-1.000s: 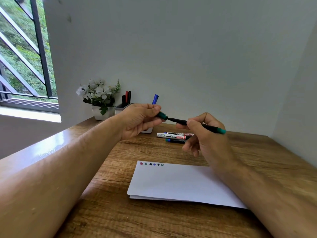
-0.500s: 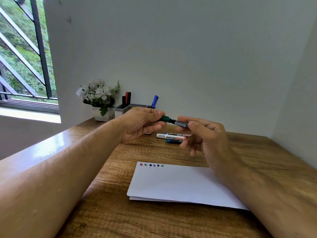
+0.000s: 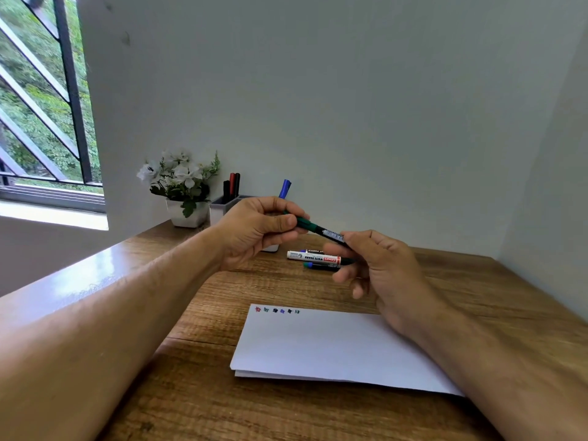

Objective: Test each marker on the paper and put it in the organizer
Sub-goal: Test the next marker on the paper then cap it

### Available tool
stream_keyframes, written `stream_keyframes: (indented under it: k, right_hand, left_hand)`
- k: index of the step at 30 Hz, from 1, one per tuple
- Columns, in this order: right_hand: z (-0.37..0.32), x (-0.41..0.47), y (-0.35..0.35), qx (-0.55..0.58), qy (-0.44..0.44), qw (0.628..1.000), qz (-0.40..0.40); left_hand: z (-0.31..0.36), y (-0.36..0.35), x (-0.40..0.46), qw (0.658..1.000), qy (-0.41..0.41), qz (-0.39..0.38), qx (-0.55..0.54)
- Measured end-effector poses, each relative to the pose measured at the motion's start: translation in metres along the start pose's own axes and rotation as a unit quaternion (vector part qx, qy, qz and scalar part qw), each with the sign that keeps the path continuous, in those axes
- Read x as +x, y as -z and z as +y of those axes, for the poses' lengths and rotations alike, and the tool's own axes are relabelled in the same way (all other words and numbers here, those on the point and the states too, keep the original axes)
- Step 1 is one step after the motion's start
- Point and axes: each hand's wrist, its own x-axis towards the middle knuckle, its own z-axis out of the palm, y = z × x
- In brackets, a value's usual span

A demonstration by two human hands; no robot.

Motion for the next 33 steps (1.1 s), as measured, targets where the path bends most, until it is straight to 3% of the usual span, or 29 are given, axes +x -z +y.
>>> stream_keyframes:
  k: [6,25,33]
  right_hand:
    - [-0.001,0.0,0.001,0.051,-0.062,0.997,-0.001]
    - [0.007,0.005,0.005,0.009,-0.046,0.999,-0.005]
    - [0.01,0.008,0.002,-0.006,0.015,0.999,0.044]
  left_hand:
    - [0.001,0.0,0.0,0.999,-0.011,-0.021,0.033]
    - [-0.007,0.002,-0.001,0.999,0.039,-0.013,0.033]
    - [-0.013,-0.004,0.003,0.995,0.04,0.045,-0.074]
